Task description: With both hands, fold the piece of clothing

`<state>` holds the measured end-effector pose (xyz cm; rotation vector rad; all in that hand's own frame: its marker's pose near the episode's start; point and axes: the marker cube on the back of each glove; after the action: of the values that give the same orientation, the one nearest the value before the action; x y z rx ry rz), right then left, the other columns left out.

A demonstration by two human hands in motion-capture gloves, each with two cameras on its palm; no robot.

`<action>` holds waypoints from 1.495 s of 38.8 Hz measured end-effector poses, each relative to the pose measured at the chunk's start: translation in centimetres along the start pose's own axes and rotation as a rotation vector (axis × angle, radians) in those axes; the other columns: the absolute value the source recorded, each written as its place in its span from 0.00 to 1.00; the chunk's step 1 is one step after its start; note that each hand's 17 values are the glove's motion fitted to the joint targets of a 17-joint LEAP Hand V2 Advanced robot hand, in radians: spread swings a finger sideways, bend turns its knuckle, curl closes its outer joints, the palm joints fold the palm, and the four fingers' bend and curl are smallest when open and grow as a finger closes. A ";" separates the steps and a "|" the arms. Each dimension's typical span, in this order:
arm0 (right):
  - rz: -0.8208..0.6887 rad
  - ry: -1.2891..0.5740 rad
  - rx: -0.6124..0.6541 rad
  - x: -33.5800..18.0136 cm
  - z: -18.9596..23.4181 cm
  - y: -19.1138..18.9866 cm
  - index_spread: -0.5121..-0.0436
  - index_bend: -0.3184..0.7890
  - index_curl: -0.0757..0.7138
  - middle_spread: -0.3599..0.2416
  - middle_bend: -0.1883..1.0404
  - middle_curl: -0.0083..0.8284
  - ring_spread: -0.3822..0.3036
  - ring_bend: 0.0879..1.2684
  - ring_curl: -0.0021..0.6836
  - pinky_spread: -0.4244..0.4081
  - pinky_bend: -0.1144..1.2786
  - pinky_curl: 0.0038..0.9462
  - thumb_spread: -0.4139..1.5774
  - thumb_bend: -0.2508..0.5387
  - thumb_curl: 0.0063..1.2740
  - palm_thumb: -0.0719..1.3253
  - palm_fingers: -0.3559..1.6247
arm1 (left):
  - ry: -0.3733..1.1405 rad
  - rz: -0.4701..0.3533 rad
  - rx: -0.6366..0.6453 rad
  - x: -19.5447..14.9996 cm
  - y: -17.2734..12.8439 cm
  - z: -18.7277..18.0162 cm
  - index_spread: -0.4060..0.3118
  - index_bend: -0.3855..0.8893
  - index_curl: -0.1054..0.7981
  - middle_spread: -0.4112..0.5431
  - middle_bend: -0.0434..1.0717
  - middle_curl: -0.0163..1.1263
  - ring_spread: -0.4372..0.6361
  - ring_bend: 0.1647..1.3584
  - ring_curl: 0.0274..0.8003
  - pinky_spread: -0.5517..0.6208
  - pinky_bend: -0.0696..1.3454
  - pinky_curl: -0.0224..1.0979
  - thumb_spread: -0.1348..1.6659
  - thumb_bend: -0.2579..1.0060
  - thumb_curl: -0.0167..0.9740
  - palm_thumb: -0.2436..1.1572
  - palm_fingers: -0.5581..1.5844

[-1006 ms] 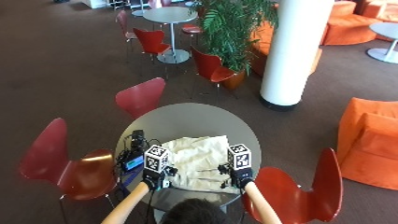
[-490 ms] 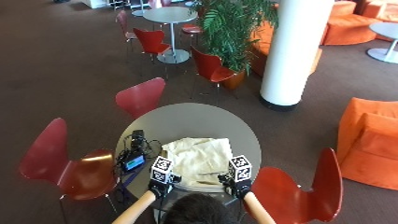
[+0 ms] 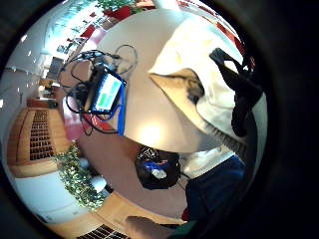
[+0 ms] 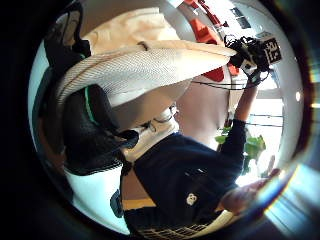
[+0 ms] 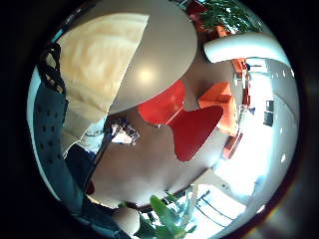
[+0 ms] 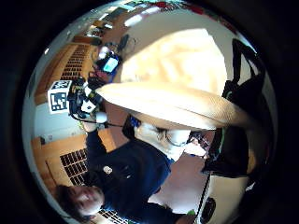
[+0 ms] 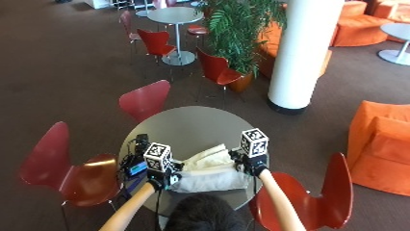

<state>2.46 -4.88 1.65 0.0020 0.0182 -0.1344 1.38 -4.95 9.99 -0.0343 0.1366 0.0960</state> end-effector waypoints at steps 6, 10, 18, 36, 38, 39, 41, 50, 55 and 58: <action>0.097 -0.043 0.116 0.6 -3.3 -8.0 0.49 0.46 0.60 0.20 0.43 0.57 0.18 0.39 0.64 0.09 0.47 0.40 0.44 0.29 0.47 0.76 0.83 | 0.025 -0.145 -0.013 -2.8 -6.6 -1.0 0.20 0.43 0.55 0.15 0.31 0.39 0.12 0.25 0.48 0.21 0.42 0.40 0.66 0.22 0.49 0.69 0.82; 0.222 -0.079 0.123 0.4 -1.3 -12.9 0.50 0.47 0.63 0.20 0.44 0.58 0.19 0.38 0.65 0.10 0.47 0.41 0.42 0.28 0.49 0.76 0.83 | 0.072 -0.309 -0.186 -4.0 -8.8 0.4 0.20 0.44 0.56 0.15 0.34 0.41 0.12 0.24 0.49 0.21 0.40 0.41 0.63 0.22 0.53 0.73 0.81; 0.415 -0.104 0.299 1.6 3.2 -16.6 0.50 0.34 0.57 0.20 0.37 0.56 0.19 0.39 0.66 0.10 0.51 0.42 0.49 0.28 0.50 0.76 0.73 | 0.003 -0.477 -0.187 -6.7 -10.2 4.2 0.26 0.46 0.59 0.21 0.29 0.43 0.21 0.19 0.51 0.34 0.25 0.38 0.66 0.20 0.56 0.72 0.63; 0.609 -0.161 -0.244 2.4 10.7 -11.6 0.63 0.32 0.40 0.42 0.29 0.54 0.34 0.37 0.67 0.32 0.55 0.44 0.73 0.24 0.40 0.55 0.56 | -0.095 -0.372 -0.044 -3.5 -7.1 5.5 0.30 0.54 0.65 0.34 0.18 0.38 0.43 0.09 0.44 0.65 0.13 0.27 0.77 0.16 0.46 0.47 0.55; 0.600 -0.136 -0.213 2.0 11.3 -11.6 0.64 0.31 0.38 0.44 0.30 0.53 0.35 0.38 0.67 0.35 0.55 0.44 0.74 0.26 0.39 0.54 0.55 | -0.090 -0.369 -0.061 -3.5 -7.2 6.6 0.31 0.54 0.65 0.36 0.17 0.38 0.46 0.10 0.44 0.68 0.14 0.27 0.78 0.17 0.45 0.45 0.54; 0.591 -0.126 -0.189 1.8 11.5 -11.6 0.64 0.31 0.36 0.45 0.30 0.53 0.35 0.38 0.65 0.35 0.55 0.43 0.75 0.27 0.38 0.54 0.56 | -0.083 -0.367 -0.072 -3.5 -7.1 7.1 0.32 0.53 0.65 0.37 0.17 0.37 0.47 0.10 0.44 0.69 0.15 0.26 0.78 0.17 0.44 0.44 0.53; 0.568 -0.119 -0.126 1.1 11.7 -11.7 0.66 0.29 0.33 0.45 0.31 0.53 0.34 0.39 0.64 0.31 0.57 0.42 0.75 0.29 0.38 0.55 0.58 | -0.072 -0.362 -0.091 -3.4 -6.9 7.8 0.33 0.53 0.65 0.38 0.17 0.36 0.49 0.11 0.43 0.71 0.15 0.26 0.79 0.18 0.43 0.43 0.53; 0.575 -0.087 0.015 0.0 11.1 -11.6 0.58 0.44 0.38 0.26 0.44 0.60 0.23 0.48 0.67 0.13 0.55 0.40 0.71 0.37 0.41 0.71 0.85 | -0.114 -0.349 -0.056 -3.6 -6.2 7.5 0.34 0.52 0.64 0.39 0.18 0.34 0.53 0.11 0.42 0.70 0.17 0.25 0.81 0.19 0.39 0.41 0.53; 0.570 -0.071 0.037 -0.5 8.8 -11.5 0.55 0.45 0.43 0.24 0.46 0.61 0.21 0.49 0.69 0.10 0.53 0.40 0.65 0.32 0.43 0.73 0.84 | -0.131 -0.368 -0.061 -3.9 -5.0 5.9 0.34 0.50 0.64 0.40 0.18 0.34 0.54 0.12 0.42 0.69 0.17 0.25 0.82 0.20 0.37 0.40 0.53; 0.540 -0.066 0.004 -1.7 7.1 -10.8 0.55 0.45 0.46 0.23 0.46 0.62 0.20 0.48 0.69 0.08 0.53 0.41 0.60 0.29 0.45 0.73 0.83 | -0.139 -0.369 -0.051 -4.3 -4.3 4.8 0.35 0.50 0.64 0.40 0.18 0.33 0.55 0.12 0.42 0.69 0.17 0.26 0.82 0.20 0.37 0.41 0.53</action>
<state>-0.54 -15.37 8.76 0.0067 -0.0485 0.4053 -1.80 -9.44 15.45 -0.1024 -0.0130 -0.2664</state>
